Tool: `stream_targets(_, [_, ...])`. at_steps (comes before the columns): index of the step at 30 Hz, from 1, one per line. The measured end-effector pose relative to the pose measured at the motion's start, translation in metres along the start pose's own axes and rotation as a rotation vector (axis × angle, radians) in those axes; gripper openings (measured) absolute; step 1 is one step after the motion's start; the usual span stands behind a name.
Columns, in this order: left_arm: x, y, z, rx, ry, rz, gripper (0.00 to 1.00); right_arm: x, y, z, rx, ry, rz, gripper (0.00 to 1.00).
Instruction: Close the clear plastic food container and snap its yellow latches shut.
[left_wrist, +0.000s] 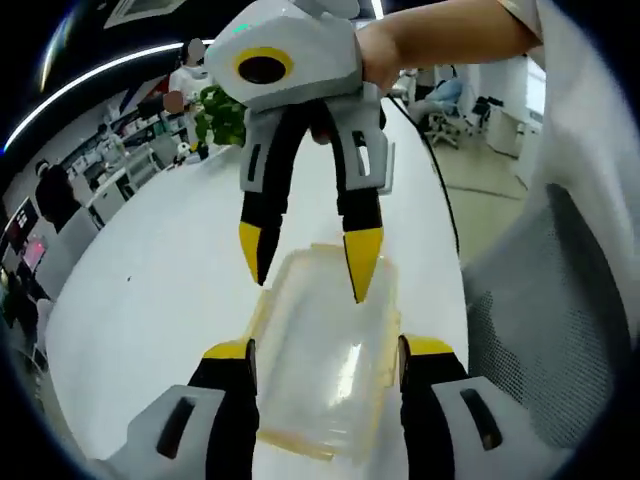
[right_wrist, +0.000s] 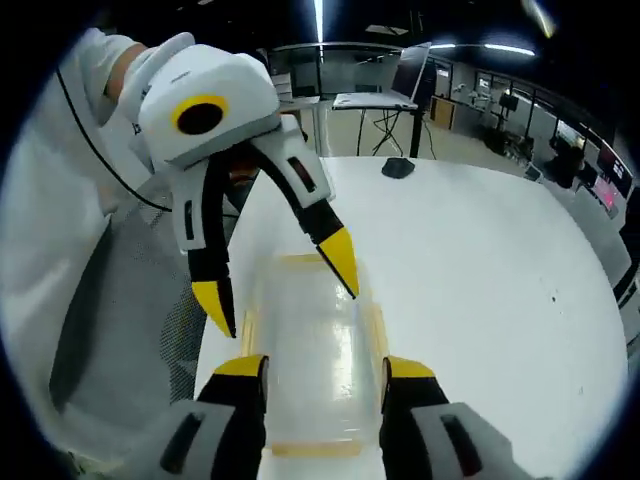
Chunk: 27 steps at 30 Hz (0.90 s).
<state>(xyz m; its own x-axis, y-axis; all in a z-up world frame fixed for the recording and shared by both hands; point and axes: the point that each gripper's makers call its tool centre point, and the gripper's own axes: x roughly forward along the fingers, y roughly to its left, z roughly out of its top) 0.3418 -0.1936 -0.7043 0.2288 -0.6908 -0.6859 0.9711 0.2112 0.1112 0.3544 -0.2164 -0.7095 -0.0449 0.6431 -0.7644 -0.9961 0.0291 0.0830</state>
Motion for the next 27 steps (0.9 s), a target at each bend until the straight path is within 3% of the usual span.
stream_targets(2, [-0.003, 0.004, -0.003, 0.020, 0.015, 0.005, 0.51, 0.000, 0.001, -0.003, 0.008, -0.006, -0.013, 0.46])
stream_targets(7, [-0.009, 0.012, -0.016, -0.024, 0.043, -0.025, 0.61, -0.001, 0.010, -0.005, 0.025, -0.019, -0.014, 0.51])
stream_targets(10, [-0.012, 0.009, -0.020, -0.102, 0.051, -0.077, 0.62, -0.001, 0.012, -0.006, 0.026, -0.026, -0.022, 0.66])
stream_targets(15, [-0.012, 0.016, -0.025, -0.049, 0.058, -0.069, 0.73, 0.001, 0.015, -0.016, 0.017, -0.001, -0.036, 0.81])
stream_targets(18, [-0.010, 0.014, -0.034, 0.021, 0.091, -0.091, 0.78, 0.003, 0.011, -0.021, 0.014, 0.004, -0.063, 0.96])
stream_targets(22, [-0.005, 0.016, -0.048, 0.005, 0.131, -0.094, 0.86, 0.005, 0.007, -0.030, 0.008, 0.033, -0.085, 0.95])
stream_targets(27, [0.003, 0.015, -0.056, -0.025, 0.133, -0.098, 0.85, 0.016, 0.010, -0.042, -0.006, 0.073, -0.073, 0.94])
